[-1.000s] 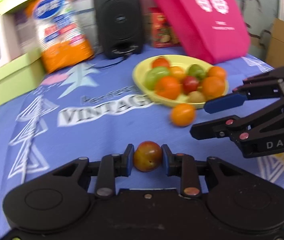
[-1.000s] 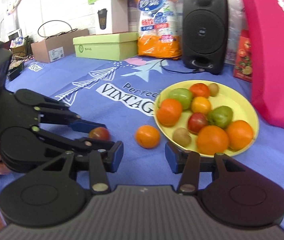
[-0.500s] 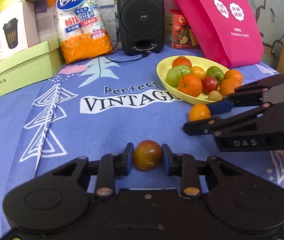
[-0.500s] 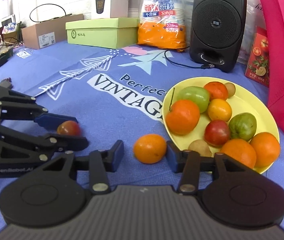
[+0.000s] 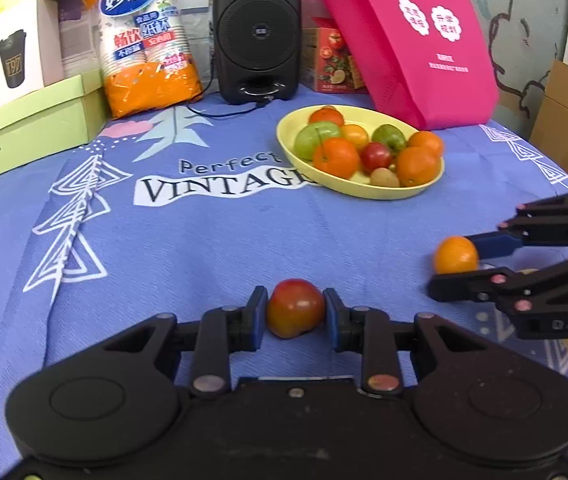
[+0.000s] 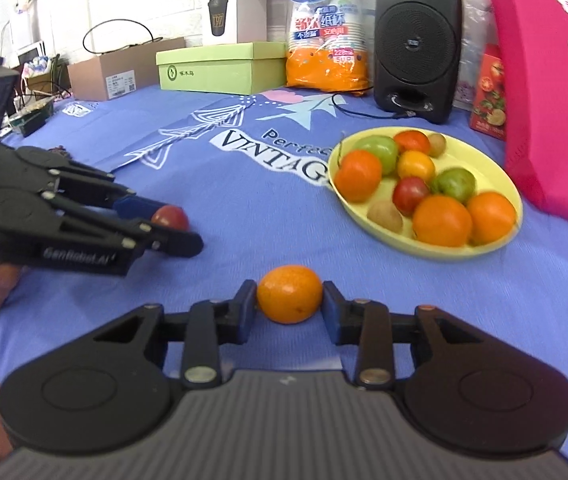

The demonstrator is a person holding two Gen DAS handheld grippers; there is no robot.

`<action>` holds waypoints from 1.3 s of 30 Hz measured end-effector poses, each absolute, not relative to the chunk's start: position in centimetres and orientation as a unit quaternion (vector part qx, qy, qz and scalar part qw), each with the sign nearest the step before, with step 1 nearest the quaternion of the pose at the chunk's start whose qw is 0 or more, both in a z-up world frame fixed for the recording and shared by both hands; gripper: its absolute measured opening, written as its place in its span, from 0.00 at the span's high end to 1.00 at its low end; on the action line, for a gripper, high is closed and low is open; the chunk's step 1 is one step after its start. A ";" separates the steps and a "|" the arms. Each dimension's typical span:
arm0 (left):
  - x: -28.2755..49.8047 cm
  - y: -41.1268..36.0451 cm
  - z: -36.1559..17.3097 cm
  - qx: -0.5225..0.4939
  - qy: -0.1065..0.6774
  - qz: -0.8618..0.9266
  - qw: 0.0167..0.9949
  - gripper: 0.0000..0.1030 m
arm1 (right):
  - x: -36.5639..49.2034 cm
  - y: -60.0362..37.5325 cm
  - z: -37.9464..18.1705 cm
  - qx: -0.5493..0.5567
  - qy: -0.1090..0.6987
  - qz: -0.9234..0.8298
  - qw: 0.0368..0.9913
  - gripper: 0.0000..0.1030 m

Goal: Organize fruits
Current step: 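Place the tomato and tangerine onto the yellow plate, open both tools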

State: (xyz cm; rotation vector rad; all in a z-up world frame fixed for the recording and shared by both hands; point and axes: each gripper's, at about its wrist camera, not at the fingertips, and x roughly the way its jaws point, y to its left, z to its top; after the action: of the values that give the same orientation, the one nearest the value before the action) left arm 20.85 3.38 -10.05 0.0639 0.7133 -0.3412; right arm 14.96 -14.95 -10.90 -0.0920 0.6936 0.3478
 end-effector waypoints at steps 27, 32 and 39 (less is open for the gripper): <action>35.3 -4.6 -3.5 0.027 0.317 -0.223 0.921 0.72 | 23.6 -22.6 -6.7 -0.042 0.291 0.082 0.952 0.67; 39.2 -7.1 -4.0 0.038 0.327 -0.235 0.914 0.72 | 26.8 -23.5 -7.1 -0.041 0.296 0.063 0.952 0.67; 42.8 -8.1 -5.8 0.016 0.362 -0.223 0.905 0.38 | 29.5 -23.9 -7.7 -0.049 0.305 0.043 0.950 0.64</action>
State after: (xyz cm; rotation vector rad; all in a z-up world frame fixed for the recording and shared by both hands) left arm 42.75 -8.09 -5.79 0.0336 0.7478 -0.4609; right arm 29.50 -23.93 -7.71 -0.1001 0.6196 0.0883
